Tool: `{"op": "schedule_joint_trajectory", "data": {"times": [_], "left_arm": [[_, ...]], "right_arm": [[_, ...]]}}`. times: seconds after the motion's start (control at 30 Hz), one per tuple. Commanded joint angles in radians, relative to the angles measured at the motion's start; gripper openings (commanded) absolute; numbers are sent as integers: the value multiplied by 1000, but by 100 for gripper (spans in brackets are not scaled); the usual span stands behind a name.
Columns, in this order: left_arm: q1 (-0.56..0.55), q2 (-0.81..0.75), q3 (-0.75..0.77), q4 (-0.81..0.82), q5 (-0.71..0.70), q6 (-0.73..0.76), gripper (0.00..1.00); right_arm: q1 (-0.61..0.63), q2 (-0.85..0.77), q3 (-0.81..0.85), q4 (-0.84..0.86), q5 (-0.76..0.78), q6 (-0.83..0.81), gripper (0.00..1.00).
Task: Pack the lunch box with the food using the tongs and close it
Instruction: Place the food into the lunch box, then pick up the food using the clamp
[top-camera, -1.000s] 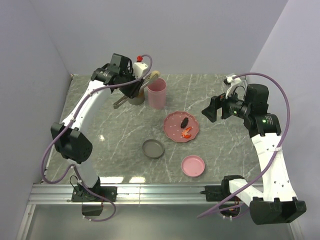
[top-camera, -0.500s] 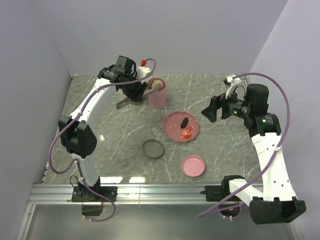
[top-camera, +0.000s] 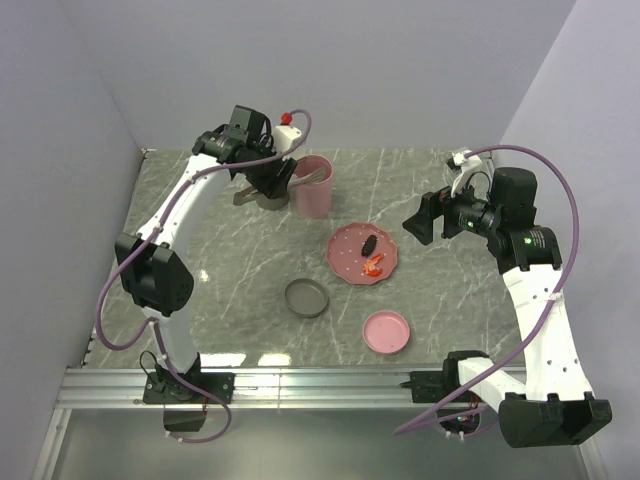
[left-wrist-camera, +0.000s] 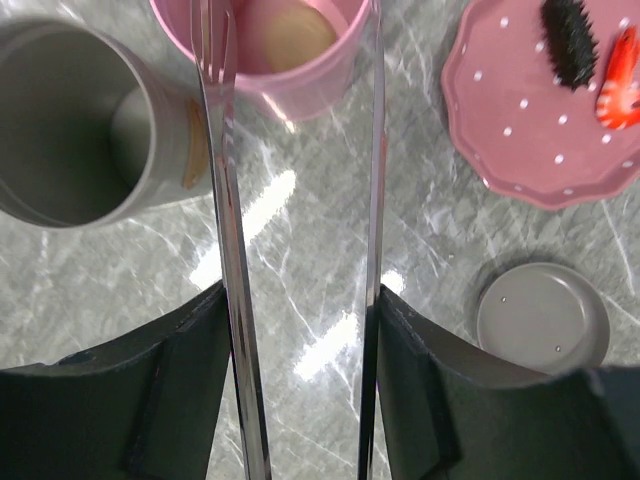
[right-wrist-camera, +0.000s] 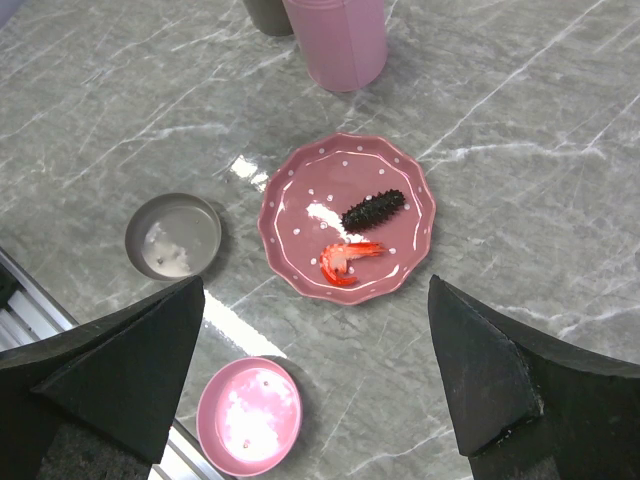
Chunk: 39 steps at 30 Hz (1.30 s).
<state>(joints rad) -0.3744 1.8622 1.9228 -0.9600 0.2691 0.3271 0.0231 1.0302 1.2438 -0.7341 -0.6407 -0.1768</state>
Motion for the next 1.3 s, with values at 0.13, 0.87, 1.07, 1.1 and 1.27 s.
{"op": "schedule_joint_trajectory", "data": {"times": [0.13,0.87,1.07,1.1,1.27], "left_arm": [[-4,-104,79,4,85,12,60],[-382,-230,-357,179,-44,-244,62],[-463,-163,-363,222,-99,-315,63],[-471,-153,-357,225,-106,-321,63],[-482,-92,-332,236,-198,-388,61]], "right_arm": [[-9,-2,51,4,-8,-6,99],[-17,22,75,10,47,33,99],[-18,31,86,-1,62,28,99],[-17,30,85,-1,65,30,99],[-48,28,77,4,67,36,99]]}}
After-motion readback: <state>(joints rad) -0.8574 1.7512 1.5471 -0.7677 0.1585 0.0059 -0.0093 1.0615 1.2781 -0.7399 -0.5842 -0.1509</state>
